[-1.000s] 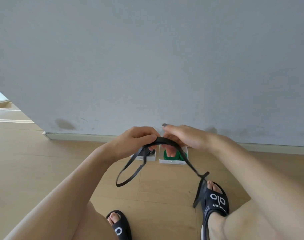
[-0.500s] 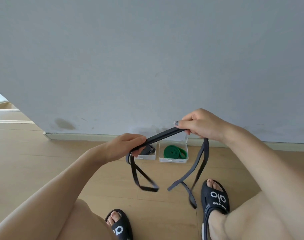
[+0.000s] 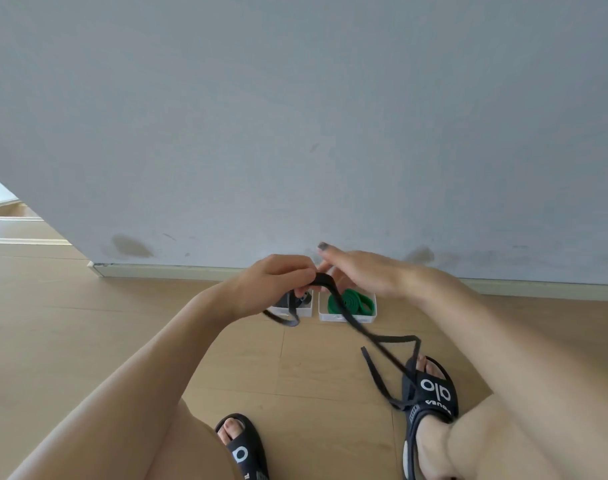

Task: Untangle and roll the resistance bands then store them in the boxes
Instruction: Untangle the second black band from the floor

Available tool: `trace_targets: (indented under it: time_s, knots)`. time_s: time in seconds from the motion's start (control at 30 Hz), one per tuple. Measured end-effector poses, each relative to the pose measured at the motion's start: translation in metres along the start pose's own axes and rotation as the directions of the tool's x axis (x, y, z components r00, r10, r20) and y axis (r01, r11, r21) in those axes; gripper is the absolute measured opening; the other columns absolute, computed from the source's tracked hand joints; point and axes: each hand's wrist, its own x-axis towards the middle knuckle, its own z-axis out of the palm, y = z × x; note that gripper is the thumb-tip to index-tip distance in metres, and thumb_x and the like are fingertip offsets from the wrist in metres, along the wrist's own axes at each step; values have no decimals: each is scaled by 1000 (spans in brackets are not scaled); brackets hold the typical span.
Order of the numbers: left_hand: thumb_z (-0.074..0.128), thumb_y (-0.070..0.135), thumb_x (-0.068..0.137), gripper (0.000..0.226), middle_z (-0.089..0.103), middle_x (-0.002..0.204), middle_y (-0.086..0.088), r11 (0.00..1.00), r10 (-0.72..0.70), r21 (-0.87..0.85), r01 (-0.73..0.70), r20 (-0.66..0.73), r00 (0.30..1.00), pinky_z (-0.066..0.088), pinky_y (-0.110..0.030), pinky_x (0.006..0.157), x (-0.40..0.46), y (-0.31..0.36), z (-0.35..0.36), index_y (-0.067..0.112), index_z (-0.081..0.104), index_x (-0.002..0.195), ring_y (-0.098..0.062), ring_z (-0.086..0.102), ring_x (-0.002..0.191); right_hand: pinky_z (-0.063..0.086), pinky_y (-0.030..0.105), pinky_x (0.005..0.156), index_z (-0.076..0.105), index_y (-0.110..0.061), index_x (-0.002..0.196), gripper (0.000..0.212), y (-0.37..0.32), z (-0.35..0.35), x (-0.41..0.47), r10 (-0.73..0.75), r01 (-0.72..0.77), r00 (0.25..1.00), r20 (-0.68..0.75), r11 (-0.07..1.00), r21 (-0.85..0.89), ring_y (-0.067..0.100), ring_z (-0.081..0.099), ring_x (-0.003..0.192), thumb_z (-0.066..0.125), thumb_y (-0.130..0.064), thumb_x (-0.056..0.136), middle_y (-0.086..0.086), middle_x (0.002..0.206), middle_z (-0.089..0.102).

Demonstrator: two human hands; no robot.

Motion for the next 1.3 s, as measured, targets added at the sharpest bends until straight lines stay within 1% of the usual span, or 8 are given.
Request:
trace_targets:
  time_s: [0.1,0.23,0.37,0.53,0.8,0.93,1.1,1.3]
  knots:
    - [47,32,102,37,71,99,-15,1000,-14,-4,14,43,999,46,-43,101,4,2,7,2,68,102,-24,65,98,53,38,89,73,-10,97,76,-9,14,0,-122,126,992,-40,985,115,19,67,68,21,-64,107,4,71,71]
    - [44,16,107,31,69,92,-12,999,-39,-4,39,56,998,43,-31,99,1,2,4,-2,67,97,-18,63,94,37,30,54,65,-4,87,53,-6,10,5,-163,132,965,-207,979,-154,10,42,47,50,-52,104,-3,60,48]
    - [43,28,106,37,71,93,-9,997,-58,54,53,92,994,42,-42,104,3,-4,0,7,69,90,-30,62,102,28,31,56,65,-5,77,45,-6,1,2,-201,152,956,-215,963,-223,13,35,52,59,-42,102,-5,56,42]
    - [42,29,107,38,65,80,7,976,-156,170,137,106,982,45,-39,94,-4,-26,-15,23,69,81,-11,58,83,30,31,58,69,-12,72,40,3,-27,-9,-176,116,950,-260,966,-229,16,40,55,62,-38,101,3,60,47]
    - [40,26,108,42,49,55,11,976,-163,144,165,-25,986,47,-26,68,-12,-15,-11,6,57,75,-11,47,58,35,20,44,67,0,88,42,35,-46,-16,59,-98,982,-181,973,-211,11,39,39,49,-34,107,-1,55,63]
    - [47,33,107,47,45,54,7,978,-178,91,185,-82,981,36,-21,54,-12,-12,-11,5,58,72,-15,36,53,61,36,83,67,-15,116,55,32,-35,-11,203,-199,979,1,962,-189,17,74,72,29,-54,110,4,92,80]
    - [49,38,106,52,51,53,8,994,-93,58,96,-46,995,33,-22,53,-6,2,4,6,57,66,-10,36,52,34,35,117,69,-21,126,66,6,3,-6,-31,7,985,167,990,140,14,65,123,17,-59,109,-1,122,75]
    - [44,35,108,51,55,57,3,994,-109,26,109,1,994,36,-24,53,1,7,15,6,67,73,-12,39,49,56,38,75,62,-13,90,48,-9,19,-6,-170,164,985,19,972,169,14,55,53,37,-50,110,-10,52,55]
